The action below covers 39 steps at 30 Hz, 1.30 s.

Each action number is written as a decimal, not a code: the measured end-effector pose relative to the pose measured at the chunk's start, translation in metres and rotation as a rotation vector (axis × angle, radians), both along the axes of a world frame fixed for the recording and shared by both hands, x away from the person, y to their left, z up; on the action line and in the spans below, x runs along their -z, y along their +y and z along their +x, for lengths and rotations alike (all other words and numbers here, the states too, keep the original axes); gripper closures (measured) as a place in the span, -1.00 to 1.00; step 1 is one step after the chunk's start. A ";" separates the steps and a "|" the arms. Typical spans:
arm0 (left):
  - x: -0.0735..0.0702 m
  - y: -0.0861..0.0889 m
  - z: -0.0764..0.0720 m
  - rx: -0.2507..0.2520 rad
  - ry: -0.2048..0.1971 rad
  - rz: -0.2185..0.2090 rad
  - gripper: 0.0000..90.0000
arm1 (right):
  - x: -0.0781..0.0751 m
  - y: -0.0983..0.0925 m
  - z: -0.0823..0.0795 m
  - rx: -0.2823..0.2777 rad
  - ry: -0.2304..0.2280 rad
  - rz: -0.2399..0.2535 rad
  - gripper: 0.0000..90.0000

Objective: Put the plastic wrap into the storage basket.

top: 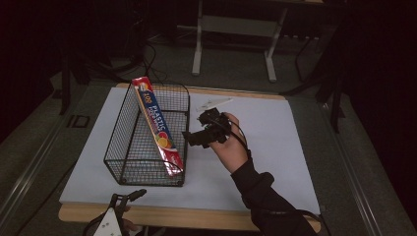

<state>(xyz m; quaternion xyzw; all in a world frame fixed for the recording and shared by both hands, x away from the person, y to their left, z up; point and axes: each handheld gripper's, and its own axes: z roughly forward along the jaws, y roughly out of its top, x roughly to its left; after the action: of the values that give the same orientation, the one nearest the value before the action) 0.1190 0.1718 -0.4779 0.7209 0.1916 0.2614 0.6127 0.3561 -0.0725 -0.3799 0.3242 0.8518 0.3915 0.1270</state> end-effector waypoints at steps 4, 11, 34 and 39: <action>0.000 0.000 0.000 0.002 0.002 -0.001 -0.99 | 0.002 -0.013 -0.005 0.008 -0.002 0.015 -0.70; 0.000 -0.001 0.000 0.002 -0.001 0.001 -1.00 | 0.008 -0.032 -0.010 0.029 0.003 0.029 -0.70; 0.001 -0.002 0.000 0.003 0.001 0.010 -1.00 | 0.070 -0.110 -0.029 0.139 0.037 0.050 -0.69; 0.001 -0.003 0.001 0.003 0.003 0.011 -1.00 | 0.084 -0.126 -0.032 0.175 0.045 0.032 -0.69</action>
<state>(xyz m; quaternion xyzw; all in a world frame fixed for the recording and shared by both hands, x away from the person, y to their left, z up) 0.1197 0.1689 -0.4791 0.7249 0.1901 0.2602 0.6088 0.3245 -0.1982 -0.4637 0.4080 0.8164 0.3853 0.1363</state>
